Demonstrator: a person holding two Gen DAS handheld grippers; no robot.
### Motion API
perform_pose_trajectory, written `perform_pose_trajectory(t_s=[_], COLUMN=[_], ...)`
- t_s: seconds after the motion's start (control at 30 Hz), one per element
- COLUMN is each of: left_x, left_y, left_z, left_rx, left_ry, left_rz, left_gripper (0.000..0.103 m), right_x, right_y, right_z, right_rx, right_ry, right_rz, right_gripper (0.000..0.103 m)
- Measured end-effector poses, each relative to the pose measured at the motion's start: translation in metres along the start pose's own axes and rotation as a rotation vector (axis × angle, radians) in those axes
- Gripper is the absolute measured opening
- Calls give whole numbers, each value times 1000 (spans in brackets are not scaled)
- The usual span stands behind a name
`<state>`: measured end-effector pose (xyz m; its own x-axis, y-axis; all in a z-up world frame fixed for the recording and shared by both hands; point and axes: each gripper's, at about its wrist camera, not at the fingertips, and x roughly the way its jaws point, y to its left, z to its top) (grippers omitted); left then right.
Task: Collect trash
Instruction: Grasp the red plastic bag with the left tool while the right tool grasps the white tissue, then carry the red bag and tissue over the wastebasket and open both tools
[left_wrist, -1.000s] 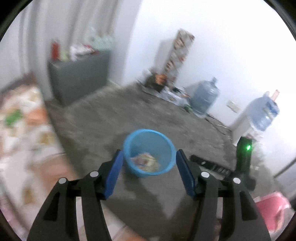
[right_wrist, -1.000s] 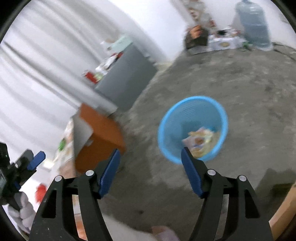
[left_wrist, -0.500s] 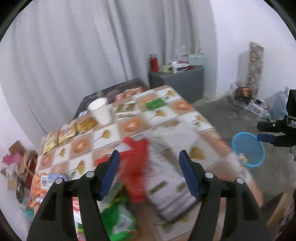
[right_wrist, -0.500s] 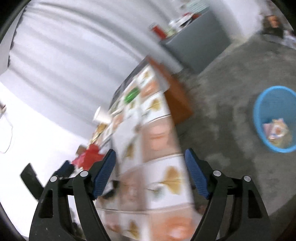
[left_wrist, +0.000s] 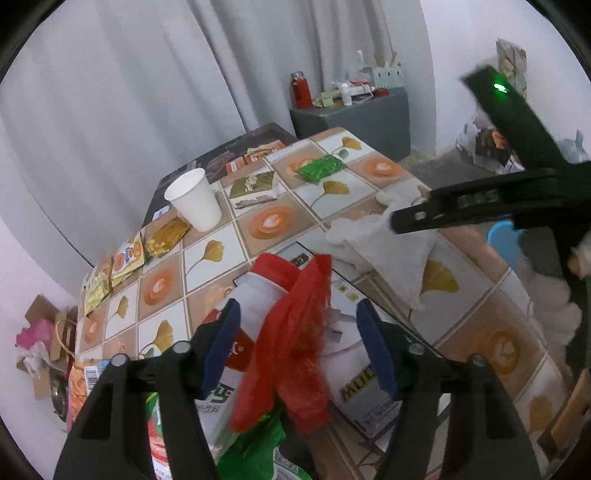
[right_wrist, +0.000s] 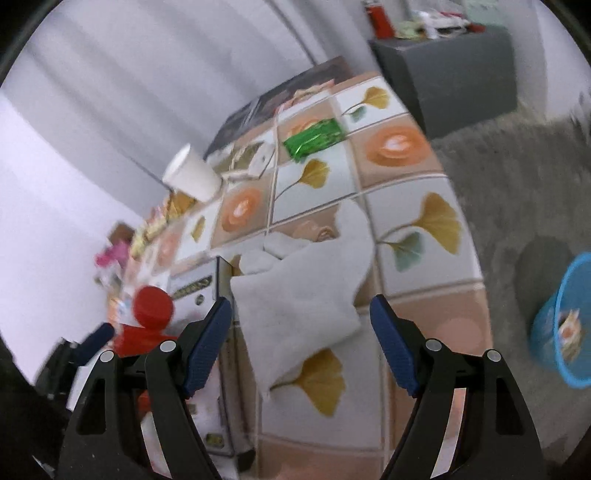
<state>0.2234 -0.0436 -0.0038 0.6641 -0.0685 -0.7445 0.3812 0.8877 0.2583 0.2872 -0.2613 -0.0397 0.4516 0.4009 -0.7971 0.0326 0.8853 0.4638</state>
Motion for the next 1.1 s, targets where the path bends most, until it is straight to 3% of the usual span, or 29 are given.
perform_pose_trajectory(t_s=[0.1,0.27,0.43,0.67,1.1], left_x=[2,1,-6,-21,-74], left_y=[-1,-1,1,3,5], left_z=[-1,-4,-4,-2,15], left_rx=[11,22,10,-7,-57], left_ry=[5,17,-4,-38,-143], left_rz=[8,5,-7,-23,-49], left_gripper=[46,21,9,4,3], right_x=[12,17,19,5,-67], right_y=[6,9,6,7,-1], right_z=[-1,-6,-8,-7,-7], right_rx=[-64,-108,-85,-56,-4], right_ry=[20,24,36,7,-118], right_rz=[-45,-92,-64,-10,104], right_gripper=[71,50,18,12,11])
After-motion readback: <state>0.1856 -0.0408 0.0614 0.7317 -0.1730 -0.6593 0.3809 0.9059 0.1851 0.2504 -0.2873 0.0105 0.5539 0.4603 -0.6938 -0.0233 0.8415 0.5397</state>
